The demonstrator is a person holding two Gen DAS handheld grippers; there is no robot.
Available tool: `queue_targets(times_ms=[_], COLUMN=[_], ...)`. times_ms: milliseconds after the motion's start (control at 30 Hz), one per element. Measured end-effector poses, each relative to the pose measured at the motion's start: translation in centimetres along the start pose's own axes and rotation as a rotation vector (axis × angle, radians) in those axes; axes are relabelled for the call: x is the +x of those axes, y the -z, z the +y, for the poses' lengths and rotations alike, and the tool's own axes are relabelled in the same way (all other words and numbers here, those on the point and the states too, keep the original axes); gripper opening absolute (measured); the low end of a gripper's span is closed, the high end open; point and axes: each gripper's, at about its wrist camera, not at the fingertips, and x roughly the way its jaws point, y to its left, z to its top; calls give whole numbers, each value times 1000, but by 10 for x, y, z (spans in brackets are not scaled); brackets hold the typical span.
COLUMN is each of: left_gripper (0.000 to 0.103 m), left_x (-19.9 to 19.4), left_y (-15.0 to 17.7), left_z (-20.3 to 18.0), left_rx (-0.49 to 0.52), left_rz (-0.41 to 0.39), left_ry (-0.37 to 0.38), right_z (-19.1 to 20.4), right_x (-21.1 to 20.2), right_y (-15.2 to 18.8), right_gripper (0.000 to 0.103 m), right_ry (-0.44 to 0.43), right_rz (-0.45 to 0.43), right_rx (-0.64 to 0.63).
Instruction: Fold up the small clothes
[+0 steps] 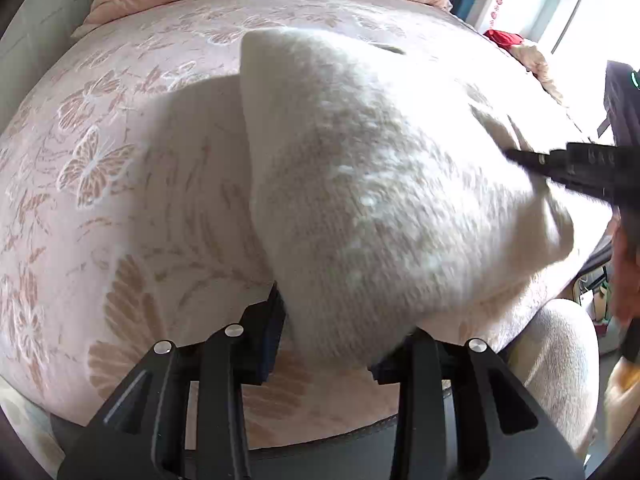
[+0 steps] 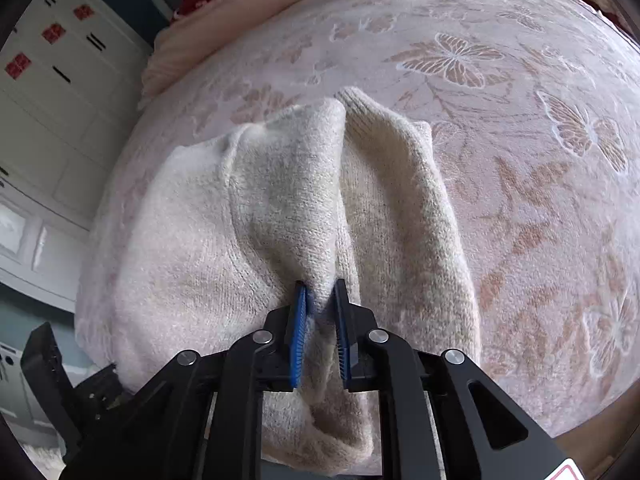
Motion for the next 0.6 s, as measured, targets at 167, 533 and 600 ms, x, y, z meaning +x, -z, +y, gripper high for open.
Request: queue_targets(times_ms=[167,533,600], left_gripper=[37,38,39], left_x=[-6,-2,-1], left_y=[0,0,-1], left_z=[1,1,-1], left_rx=[21,-25,-18], left_rz=[-22,-4,4], left_ry=[-15,-26,-36], right_z=[5,42,65], right_x=[-20,-16,-49], right_y=[0,-29,-40], right_gripper=[61,16,15], right_ry=[8,-22,-17], right_rz=[-60,-76,-154], right_rx=[2,-60,-145])
